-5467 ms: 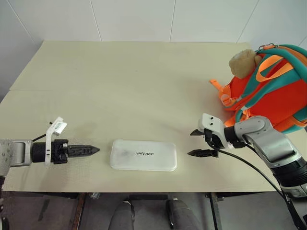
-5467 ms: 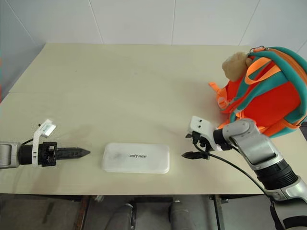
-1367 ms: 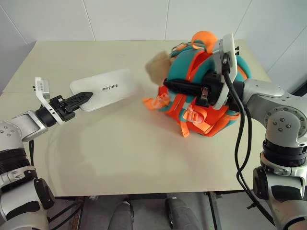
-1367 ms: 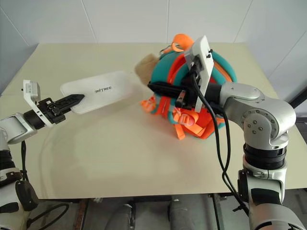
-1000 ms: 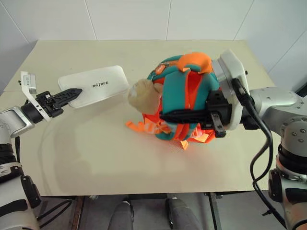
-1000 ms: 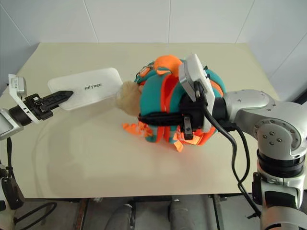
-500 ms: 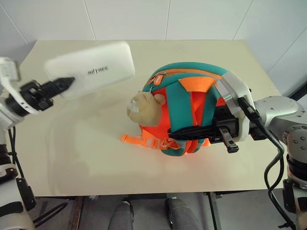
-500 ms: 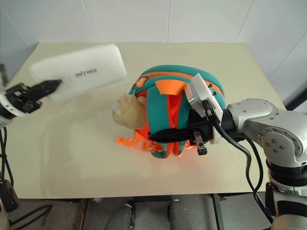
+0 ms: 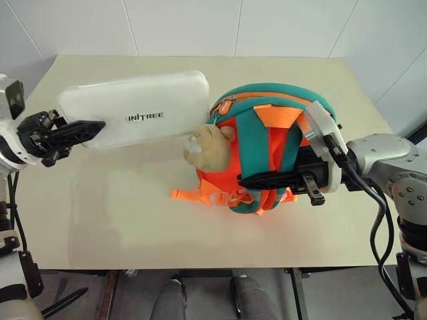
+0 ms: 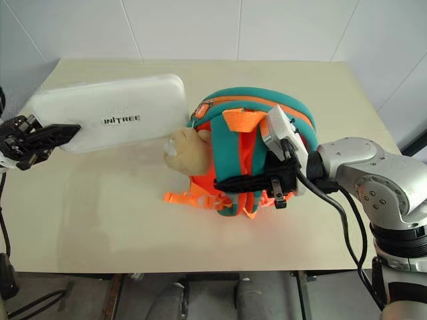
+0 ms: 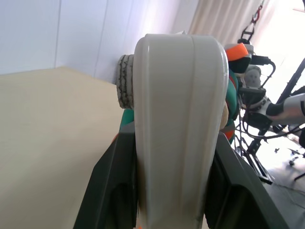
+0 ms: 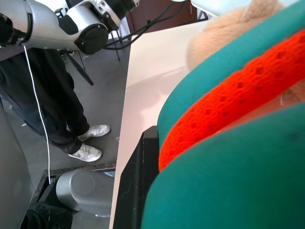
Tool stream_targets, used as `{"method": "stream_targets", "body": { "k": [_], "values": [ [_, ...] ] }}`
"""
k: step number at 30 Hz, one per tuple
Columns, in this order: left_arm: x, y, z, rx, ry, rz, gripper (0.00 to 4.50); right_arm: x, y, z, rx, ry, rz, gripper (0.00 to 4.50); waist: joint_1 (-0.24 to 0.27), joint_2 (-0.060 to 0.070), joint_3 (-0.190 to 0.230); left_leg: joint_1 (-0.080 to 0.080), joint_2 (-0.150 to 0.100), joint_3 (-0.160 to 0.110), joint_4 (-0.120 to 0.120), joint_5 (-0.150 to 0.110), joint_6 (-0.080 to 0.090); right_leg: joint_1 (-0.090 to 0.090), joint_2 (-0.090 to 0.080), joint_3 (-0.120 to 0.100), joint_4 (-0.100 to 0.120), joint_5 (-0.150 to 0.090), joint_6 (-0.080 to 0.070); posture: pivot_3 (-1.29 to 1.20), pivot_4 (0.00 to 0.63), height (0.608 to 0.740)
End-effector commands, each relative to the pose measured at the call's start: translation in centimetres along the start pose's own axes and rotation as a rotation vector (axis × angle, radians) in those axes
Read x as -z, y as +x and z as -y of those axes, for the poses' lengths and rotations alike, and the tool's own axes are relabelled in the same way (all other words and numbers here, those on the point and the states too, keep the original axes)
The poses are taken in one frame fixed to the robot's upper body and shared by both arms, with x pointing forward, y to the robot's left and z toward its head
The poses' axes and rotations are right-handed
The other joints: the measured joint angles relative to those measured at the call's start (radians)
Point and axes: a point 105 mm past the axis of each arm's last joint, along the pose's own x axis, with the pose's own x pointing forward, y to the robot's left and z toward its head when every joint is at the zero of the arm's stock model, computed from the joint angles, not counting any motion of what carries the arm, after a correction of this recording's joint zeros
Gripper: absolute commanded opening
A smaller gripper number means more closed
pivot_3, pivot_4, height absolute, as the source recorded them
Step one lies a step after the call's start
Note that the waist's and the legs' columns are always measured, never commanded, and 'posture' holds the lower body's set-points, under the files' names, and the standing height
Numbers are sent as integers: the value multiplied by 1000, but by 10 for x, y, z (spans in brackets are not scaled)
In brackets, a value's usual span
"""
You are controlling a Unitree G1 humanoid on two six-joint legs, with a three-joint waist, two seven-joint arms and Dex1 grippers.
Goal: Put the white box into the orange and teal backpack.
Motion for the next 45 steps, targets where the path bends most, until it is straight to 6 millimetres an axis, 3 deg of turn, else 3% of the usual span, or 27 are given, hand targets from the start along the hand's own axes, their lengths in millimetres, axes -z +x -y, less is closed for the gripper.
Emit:
{"method": "stream_targets", "body": {
  "k": [1, 9, 17, 24, 29, 37, 39, 45],
  "values": [
    [-3, 6, 1, 51, 50, -70, 1282, -5, -2, -1, 5, -51, 5, 0, 0, 0, 0, 0, 0, 0, 0, 0, 0, 0, 0, 0, 0, 0, 0, 0, 150, 740],
    [0, 24, -9, 111, 96, -196, 1281, -4, -1, 2, 13, -55, 4, 0, 1, 0, 0, 0, 0, 0, 1, 0, 0, 0, 1, 0, 2, 0, 0, 0, 150, 740],
    [3, 58, -9, 217, 209, -381, 1280, -2, 0, 4, 16, -57, 3, 0, 1, 0, 0, 0, 0, -1, 2, 0, 0, 0, 1, 0, 2, 0, 0, 0, 150, 740],
    [17, 106, -18, 250, 256, -510, 1280, 1, 4, 6, 14, -61, 1, 0, 2, 0, 0, 0, 1, -1, 3, 0, 0, 1, 2, 0, 2, 0, 0, 0, 150, 740],
    [36, 153, -32, 222, 257, -486, 1280, 1, 7, 7, 10, -69, 7, 0, 2, 0, 0, 0, 1, -1, 4, 0, 1, 1, 3, 1, 3, 0, 1, 0, 150, 740],
    [66, 209, -45, 154, 256, -454, 1279, -1, 11, 9, 9, -83, 11, 0, 4, 0, 0, -1, 1, -2, 7, 0, 1, 1, 4, 1, 4, 0, 1, 0, 150, 740],
    [64, 209, -42, 168, 265, -457, 1278, -3, 10, 9, 14, -89, 13, 0, 6, 0, 0, -1, 1, -2, 8, 0, 1, 2, 4, 1, 4, 0, 2, 0, 150, 740],
    [44, 170, -33, 176, 257, -513, 3006, -3, 9, 8, 28, -87, 16, 0, -8, 1, 1, -1, 2, -2, 6, 0, 1, 1, 5, 2, 5, 1, 2, 0, 150, 740]
  ]
}}
